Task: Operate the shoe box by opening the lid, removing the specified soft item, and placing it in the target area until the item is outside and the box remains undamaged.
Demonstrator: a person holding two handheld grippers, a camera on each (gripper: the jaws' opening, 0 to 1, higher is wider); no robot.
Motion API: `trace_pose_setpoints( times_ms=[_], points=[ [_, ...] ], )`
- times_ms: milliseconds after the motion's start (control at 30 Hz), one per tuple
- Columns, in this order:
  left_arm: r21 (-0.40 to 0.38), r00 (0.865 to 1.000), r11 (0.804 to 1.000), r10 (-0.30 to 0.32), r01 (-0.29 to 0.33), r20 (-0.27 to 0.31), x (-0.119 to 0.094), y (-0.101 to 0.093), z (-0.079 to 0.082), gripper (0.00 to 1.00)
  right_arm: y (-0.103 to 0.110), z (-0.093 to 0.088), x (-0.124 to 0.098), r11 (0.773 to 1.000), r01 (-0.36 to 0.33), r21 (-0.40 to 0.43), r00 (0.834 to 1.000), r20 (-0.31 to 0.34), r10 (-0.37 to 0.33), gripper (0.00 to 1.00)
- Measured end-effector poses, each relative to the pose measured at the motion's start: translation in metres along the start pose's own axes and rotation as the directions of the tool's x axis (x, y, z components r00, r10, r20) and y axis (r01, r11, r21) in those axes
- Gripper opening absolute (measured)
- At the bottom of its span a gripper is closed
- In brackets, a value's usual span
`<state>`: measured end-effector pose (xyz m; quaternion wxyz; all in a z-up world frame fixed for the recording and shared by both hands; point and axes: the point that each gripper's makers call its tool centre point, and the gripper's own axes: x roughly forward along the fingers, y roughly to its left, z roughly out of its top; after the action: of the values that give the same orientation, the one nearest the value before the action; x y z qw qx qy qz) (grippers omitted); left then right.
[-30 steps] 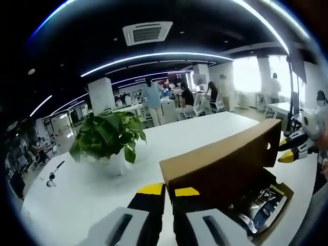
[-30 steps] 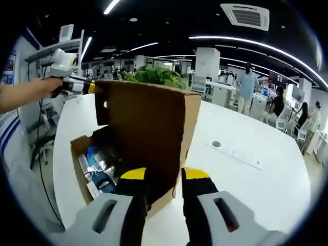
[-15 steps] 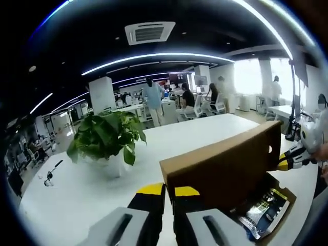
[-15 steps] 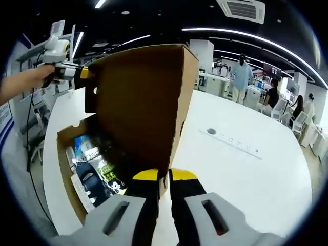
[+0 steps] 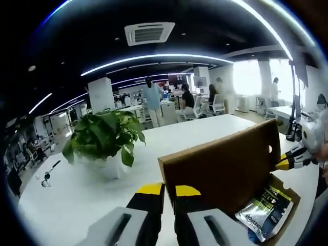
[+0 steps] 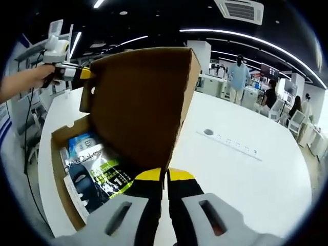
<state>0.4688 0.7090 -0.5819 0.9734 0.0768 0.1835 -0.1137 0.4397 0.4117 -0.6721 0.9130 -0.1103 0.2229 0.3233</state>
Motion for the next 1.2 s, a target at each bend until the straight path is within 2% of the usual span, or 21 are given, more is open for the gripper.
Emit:
trace_pose_setpoints(
  times_ms=[300, 433, 600, 800, 1200],
  points=[
    [-0.100, 0.997, 0.995, 0.011, -0.019, -0.081, 0.003, 0.004, -0.039, 0.07, -0.003, 0.003, 0.005, 0.999, -0.007, -0.031, 1.000, -0.002, 0.007, 0.01],
    [-0.107, 0.993, 0.994, 0.009, -0.022, -0.120, 0.003, 0.001, -0.057, 0.08, -0.006, 0.004, 0.008, 0.999, -0.007, -0.034, 1.000, -0.002, 0.006, 0.01],
    [-0.107, 0.990, 0.994, 0.004, -0.019, -0.144, 0.003, -0.004, -0.073, 0.06, -0.009, 0.005, 0.012, 0.999, -0.006, -0.036, 1.000, -0.004, 0.005, 0.01],
    [-0.107, 0.988, 0.994, -0.008, -0.009, -0.155, 0.006, -0.010, -0.081, 0.02, -0.011, 0.004, 0.016, 0.999, -0.008, -0.036, 1.000, -0.009, 0.008, 0.01],
    [-0.092, 0.988, 0.996, -0.006, -0.009, -0.154, 0.015, -0.007, -0.081, 0.02, -0.015, 0.002, 0.022, 0.999, -0.014, -0.030, 1.000, -0.024, 0.014, 0.02]
  ],
)
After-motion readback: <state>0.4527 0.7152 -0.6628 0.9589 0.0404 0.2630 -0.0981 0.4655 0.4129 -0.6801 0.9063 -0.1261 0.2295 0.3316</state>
